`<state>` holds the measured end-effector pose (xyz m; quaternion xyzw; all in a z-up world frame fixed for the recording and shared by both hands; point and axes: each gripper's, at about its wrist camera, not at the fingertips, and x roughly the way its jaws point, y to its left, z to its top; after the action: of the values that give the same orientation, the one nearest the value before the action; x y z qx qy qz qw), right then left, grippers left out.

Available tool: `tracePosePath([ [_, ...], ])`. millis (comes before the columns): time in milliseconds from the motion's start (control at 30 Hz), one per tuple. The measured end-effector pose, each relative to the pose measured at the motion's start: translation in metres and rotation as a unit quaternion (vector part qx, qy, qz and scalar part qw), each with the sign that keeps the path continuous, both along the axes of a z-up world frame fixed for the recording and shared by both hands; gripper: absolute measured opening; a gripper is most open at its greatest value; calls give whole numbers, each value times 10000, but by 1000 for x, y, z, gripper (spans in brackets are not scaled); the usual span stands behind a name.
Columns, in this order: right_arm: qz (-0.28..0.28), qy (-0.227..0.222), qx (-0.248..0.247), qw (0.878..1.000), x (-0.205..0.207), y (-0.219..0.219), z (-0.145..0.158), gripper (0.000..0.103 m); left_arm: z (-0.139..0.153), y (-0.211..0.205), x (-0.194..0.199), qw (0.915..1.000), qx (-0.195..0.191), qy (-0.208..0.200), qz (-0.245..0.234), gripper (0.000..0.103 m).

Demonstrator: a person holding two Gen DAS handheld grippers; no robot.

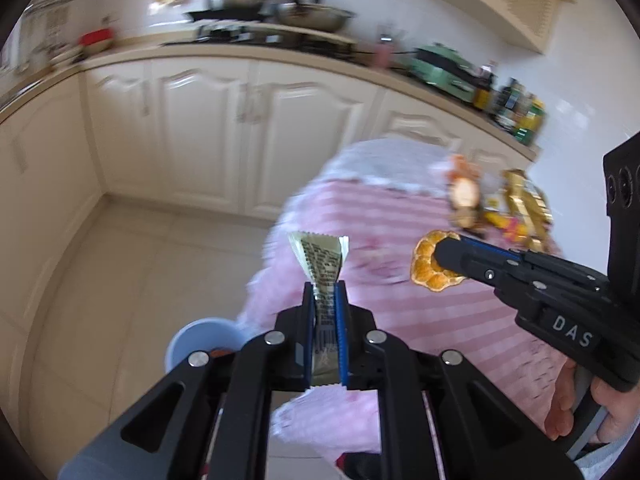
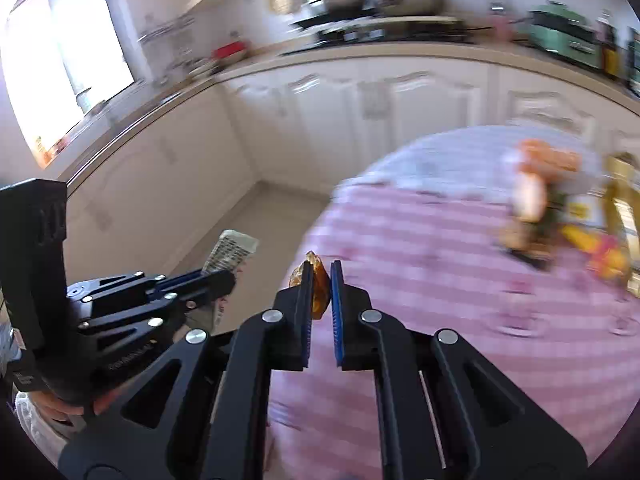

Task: Collect trash
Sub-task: 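Carry the barcode packet and orange piece over the blue bin with both grippers, then open the left gripper to drop the packet while the right gripper drops the orange piece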

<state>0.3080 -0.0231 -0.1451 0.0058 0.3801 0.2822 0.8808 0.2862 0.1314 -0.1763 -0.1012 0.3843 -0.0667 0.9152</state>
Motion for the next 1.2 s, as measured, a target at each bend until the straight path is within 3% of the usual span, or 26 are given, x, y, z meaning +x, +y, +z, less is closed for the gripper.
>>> tracePosePath([
  [133,467,115,-83,9988,6,68,-18,9,-20,46,-3,9990,92,215,376,9],
  [333,667,215,-337,9970,24,134,-57,9,-61,96,13,9952,123,657,714,9],
  [600,556,346,-416,9970,46,151,-88,9,-105,111,52,9915,-3,1085,723,11],
  [700,499,379,-436,9971,50,147,-94,9,-113,110,63,9908,-57,1159,702,21],
  [800,456,410,-451,9971,53,150,-99,9,-117,110,66,9909,-79,1174,656,23],
  [933,448,459,-470,9968,55,152,-102,9,-119,117,64,9889,3,1212,860,39],
  [1200,571,532,-536,9955,55,168,-109,9,-116,147,45,9830,-127,1230,1358,40],
])
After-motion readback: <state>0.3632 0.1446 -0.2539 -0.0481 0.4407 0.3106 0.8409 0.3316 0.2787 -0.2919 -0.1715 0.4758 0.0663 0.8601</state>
